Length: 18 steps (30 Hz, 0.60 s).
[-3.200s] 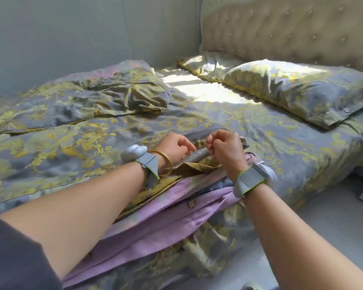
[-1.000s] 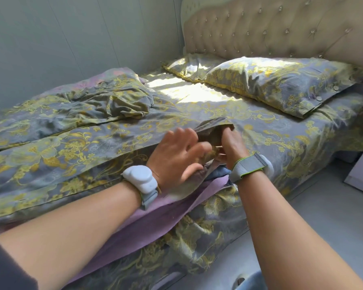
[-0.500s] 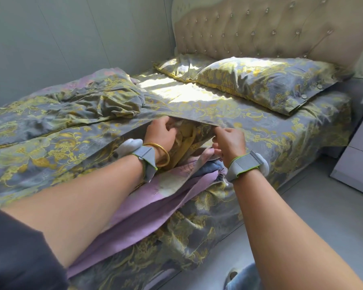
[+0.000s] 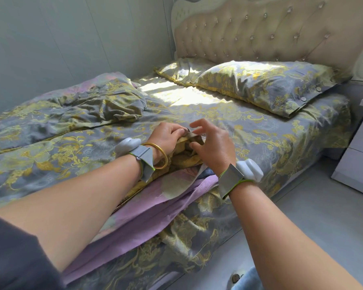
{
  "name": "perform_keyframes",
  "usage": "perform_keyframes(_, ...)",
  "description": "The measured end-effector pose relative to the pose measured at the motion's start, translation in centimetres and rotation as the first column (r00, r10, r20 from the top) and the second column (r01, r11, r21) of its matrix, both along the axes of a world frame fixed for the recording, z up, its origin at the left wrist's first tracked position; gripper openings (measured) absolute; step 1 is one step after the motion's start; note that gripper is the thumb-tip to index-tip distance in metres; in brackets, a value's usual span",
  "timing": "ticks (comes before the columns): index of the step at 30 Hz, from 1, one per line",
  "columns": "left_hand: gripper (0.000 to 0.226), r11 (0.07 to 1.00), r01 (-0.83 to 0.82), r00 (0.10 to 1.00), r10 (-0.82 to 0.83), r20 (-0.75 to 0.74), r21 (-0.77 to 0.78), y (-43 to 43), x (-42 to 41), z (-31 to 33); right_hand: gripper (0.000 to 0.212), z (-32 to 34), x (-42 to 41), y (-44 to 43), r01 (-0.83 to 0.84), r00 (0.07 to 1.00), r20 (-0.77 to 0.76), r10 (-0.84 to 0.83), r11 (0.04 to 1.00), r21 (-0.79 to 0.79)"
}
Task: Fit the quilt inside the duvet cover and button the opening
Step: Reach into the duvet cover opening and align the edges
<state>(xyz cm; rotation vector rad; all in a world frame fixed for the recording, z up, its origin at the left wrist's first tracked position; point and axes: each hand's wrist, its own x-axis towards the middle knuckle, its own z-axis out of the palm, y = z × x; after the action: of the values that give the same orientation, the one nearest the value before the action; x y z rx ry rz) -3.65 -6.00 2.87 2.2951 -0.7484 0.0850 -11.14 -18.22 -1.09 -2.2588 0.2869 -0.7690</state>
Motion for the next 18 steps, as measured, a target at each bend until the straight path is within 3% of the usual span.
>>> perform_keyframes(3, 0.028, 0.999, 0.023, 1.0, -0.023, -0.017, 0.038, 0.2, -0.4, 0.0, 0.03, -0.4, 0.5, -0.1, 0.024, 0.996, 0.085, -0.017, 0.996, -0.085)
perform_keyframes(6, 0.025, 1.0, 0.013, 1.0, -0.013, 0.013, 0.027, 0.4, -0.7, -0.4, 0.016, -0.5, 0.9, -0.3, 0.053, 0.99, 0.135, -0.044, 0.997, -0.063)
perform_keyframes(10, 0.014, 0.989, -0.015, 0.967, 0.053, 0.25, -0.15, 0.8, -2.4, -0.4, 0.013, -0.3, 1.0, -0.6, 0.11, 0.987, 0.125, -0.105, 0.993, -0.038)
perform_keyframes(12, 0.02, 0.99, 0.063, 0.996, -0.056, 0.065, -0.122, 0.8, -3.8, -0.7, 0.011, -0.1, 1.0, -0.6, 0.123, 0.986, 0.119, -0.121, 0.992, -0.012)
perform_keyframes(14, 0.027, 0.995, 0.079, 0.954, -0.092, -0.287, -0.058, 0.8, -5.1, -1.5, 0.011, 0.0, 1.1, -0.7, 0.141, 0.983, 0.116, -0.139, 0.99, -0.004)
perform_keyframes(16, 0.031, 0.981, -0.088, 0.828, -0.025, -0.561, -0.174, 0.5, -5.7, -2.0, 0.01, 0.0, 1.1, -0.8, 0.153, 0.981, 0.119, -0.151, 0.988, -0.01)
perform_keyframes(18, 0.037, 0.864, -0.344, 0.662, -0.055, -0.748, -0.368, 0.0, -5.5, -1.8, 0.006, -0.2, 1.2, -1.1, 0.129, 0.987, 0.102, -0.126, 0.991, -0.026)
